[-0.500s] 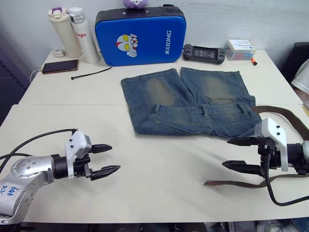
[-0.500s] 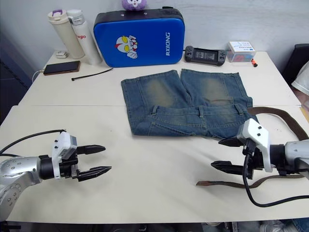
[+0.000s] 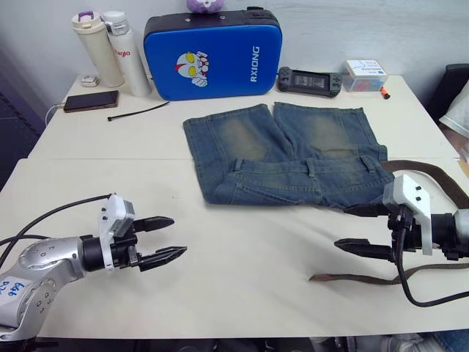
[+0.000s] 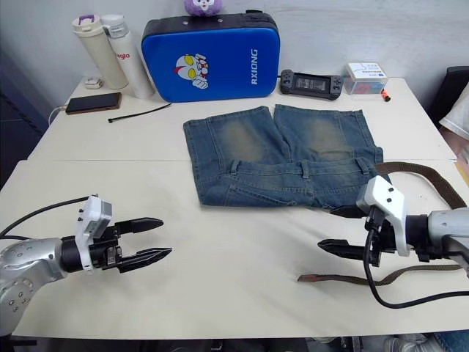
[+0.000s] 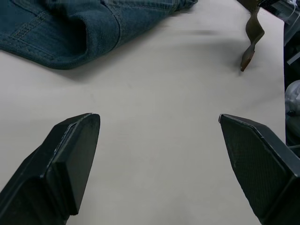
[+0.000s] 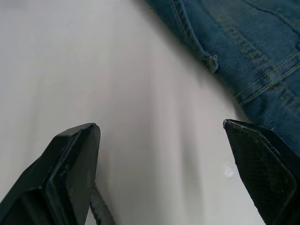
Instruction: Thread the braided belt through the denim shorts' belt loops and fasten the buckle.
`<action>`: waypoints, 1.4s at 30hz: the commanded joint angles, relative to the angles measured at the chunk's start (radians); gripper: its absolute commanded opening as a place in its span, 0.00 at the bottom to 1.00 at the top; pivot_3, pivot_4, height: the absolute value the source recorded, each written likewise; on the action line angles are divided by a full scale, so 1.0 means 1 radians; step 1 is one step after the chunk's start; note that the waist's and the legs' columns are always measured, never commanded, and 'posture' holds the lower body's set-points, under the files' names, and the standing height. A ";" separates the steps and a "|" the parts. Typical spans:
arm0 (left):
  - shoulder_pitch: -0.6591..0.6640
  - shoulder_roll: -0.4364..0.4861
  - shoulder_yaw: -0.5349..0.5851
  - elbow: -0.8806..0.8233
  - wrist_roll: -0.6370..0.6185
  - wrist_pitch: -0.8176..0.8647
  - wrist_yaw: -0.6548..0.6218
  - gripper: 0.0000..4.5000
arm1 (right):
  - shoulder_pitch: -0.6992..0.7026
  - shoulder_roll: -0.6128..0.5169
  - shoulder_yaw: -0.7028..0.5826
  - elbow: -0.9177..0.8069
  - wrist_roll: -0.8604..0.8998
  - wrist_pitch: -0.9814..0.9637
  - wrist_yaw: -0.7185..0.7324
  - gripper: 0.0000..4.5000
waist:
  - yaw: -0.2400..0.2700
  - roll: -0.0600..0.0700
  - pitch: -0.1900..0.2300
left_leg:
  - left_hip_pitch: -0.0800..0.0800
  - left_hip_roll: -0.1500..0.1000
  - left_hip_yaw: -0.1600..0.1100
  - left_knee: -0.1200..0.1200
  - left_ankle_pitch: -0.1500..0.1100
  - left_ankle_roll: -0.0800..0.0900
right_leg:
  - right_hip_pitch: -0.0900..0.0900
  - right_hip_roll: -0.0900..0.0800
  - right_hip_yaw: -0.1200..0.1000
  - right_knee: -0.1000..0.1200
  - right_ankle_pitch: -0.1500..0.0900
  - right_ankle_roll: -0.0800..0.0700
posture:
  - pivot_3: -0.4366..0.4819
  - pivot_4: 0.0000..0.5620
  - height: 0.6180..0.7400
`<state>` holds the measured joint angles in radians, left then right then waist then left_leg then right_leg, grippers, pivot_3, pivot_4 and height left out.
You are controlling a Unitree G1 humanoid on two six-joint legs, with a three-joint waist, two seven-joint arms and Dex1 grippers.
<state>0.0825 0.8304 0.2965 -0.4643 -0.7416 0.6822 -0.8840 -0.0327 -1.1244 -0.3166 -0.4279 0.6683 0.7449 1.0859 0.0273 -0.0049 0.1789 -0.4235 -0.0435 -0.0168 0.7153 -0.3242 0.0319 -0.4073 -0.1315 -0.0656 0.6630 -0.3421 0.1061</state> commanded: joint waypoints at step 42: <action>-0.742 -0.135 -0.686 0.236 0.452 -0.296 -0.372 0.99 | 0.711 -0.122 -0.483 -0.305 -0.258 -0.048 0.058 1.00 | 0.020 -0.001 0.000 | 0.004 0.000 -0.001 0.001 0.001 0.003 | 0.011 0.001 -0.004 -0.005 0.003 0.005 | 0.48 0.27 0.38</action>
<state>-0.6790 0.6813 -0.3932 -0.1925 -0.3194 0.4218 -1.2637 0.6993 -1.2375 -0.8656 -0.7808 0.4632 0.7686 1.1596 0.0473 -0.0059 0.1793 -0.4193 -0.0437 -0.0174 0.7163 -0.3232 0.0353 -0.3965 -0.1302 -0.0693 0.6587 -0.3393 0.1115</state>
